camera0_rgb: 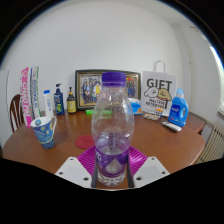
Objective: Pour water
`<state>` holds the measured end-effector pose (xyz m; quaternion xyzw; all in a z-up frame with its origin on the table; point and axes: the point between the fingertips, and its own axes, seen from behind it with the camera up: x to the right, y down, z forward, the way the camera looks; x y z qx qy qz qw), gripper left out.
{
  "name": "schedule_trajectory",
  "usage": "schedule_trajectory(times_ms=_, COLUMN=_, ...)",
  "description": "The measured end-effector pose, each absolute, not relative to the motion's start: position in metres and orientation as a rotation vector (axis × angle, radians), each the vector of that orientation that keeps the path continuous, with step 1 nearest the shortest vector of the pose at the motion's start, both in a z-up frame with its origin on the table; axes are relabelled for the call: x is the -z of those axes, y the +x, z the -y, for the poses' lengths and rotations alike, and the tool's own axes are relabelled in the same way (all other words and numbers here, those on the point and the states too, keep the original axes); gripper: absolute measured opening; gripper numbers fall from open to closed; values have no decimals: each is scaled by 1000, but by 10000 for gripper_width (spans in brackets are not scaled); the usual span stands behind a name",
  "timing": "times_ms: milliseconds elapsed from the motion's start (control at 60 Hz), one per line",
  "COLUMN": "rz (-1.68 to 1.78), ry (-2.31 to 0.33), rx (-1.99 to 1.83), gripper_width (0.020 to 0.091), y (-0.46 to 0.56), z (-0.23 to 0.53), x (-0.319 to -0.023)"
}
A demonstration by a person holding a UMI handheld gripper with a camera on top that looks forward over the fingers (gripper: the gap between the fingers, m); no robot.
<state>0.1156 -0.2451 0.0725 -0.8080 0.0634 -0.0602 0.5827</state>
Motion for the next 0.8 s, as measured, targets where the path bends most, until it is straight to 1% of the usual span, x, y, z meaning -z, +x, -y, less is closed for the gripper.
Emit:
schedule_trajectory(times_ms=67, rz=-131, ry=-1895, rx=188, gripper_width=358, y=120, z=248, x=-73)
schedule_trajectory(times_ms=83, rz=-121, ry=-1898, rx=203, gripper_width=355, y=120, z=249, x=-74)
schedule_trajectory(times_ms=100, rz=-107, ry=-1902, rx=216, gripper_width=328, y=120, z=249, x=-74)
schedule_trajectory(times_ms=217, rz=-32, ry=-1913, rx=313, gripper_width=326, y=126, z=248, x=-93)
schedule_trajectory(times_ms=317, rz=59, ry=-1895, rx=437, gripper_width=325, y=134, z=239, x=-125)
schedule_trajectory(times_ms=467, rz=296, ry=-1847, rx=706, gripper_width=326, y=139, z=209, x=-179)
schedule_trajectory(times_ms=617, rz=572, ry=-1761, rx=975, gripper_width=326, y=125, z=173, x=-221)
schedule_trajectory(times_ms=733, rz=828, ry=-1647, rx=1164, gripper_width=327, y=96, z=147, x=-240)
schedule_trajectory(times_ms=800, rz=983, ry=-1562, rx=1278, gripper_width=325, y=81, z=134, x=-245)
